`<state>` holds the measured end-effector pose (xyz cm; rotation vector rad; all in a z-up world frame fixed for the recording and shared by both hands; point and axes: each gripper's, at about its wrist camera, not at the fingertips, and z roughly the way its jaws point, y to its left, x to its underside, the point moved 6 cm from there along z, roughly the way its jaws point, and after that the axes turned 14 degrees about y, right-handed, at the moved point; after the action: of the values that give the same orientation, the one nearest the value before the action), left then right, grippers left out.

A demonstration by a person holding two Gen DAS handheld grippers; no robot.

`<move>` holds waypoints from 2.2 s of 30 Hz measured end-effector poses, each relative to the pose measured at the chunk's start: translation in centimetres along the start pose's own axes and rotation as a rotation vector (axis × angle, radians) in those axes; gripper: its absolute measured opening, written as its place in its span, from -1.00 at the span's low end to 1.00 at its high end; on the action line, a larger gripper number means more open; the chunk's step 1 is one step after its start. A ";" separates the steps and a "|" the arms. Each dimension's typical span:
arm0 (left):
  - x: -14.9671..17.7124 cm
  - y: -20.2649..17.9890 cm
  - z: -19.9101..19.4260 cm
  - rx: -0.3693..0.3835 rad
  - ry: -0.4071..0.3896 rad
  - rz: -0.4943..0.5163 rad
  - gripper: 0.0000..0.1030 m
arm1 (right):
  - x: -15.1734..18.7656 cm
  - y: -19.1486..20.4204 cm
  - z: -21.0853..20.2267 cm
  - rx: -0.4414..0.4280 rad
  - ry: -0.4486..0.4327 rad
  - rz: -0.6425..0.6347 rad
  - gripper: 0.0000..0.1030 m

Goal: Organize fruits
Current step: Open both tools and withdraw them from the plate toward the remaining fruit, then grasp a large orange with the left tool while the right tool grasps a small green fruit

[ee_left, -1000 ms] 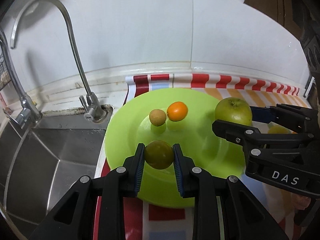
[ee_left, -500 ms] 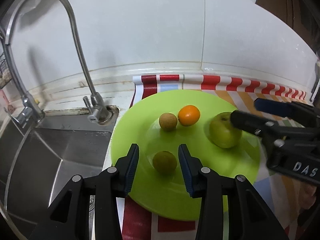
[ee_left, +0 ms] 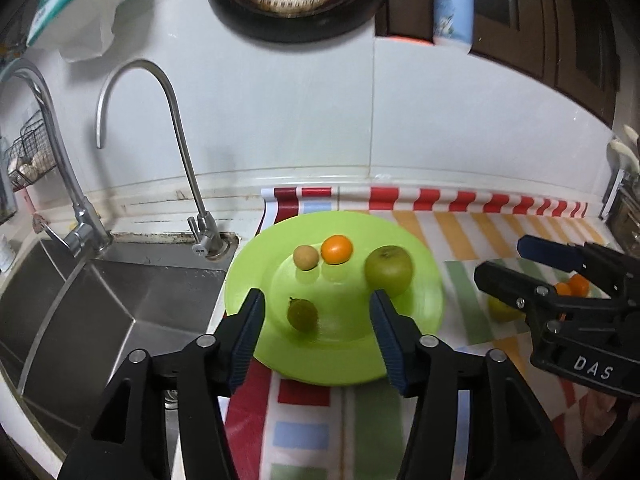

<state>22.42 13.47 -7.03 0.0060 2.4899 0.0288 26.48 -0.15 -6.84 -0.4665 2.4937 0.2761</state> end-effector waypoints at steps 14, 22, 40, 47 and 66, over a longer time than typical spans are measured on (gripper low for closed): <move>2.0 -4.8 -5.4 0.057 -0.063 0.039 0.18 | 3.4 -2.9 -7.4 0.046 -0.079 0.040 0.39; 2.8 -7.9 -7.6 0.083 -0.105 0.095 0.25 | 5.7 -4.8 -10.7 0.092 -0.108 0.075 0.39; 3.8 -15.1 -7.7 0.176 -0.135 0.246 0.29 | 10.0 -11.0 -13.8 0.221 -0.099 0.178 0.39; 4.0 -18.1 -5.2 0.226 -0.106 0.344 0.28 | 10.9 -12.5 -12.4 0.226 -0.061 0.171 0.39; 5.3 -22.2 3.3 0.291 0.029 0.643 0.04 | 12.2 -14.6 -4.1 0.180 0.114 0.098 0.12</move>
<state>20.24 -8.60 -13.34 0.9260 2.3940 -0.0641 20.65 -18.04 -12.00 -0.2937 2.6278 0.0633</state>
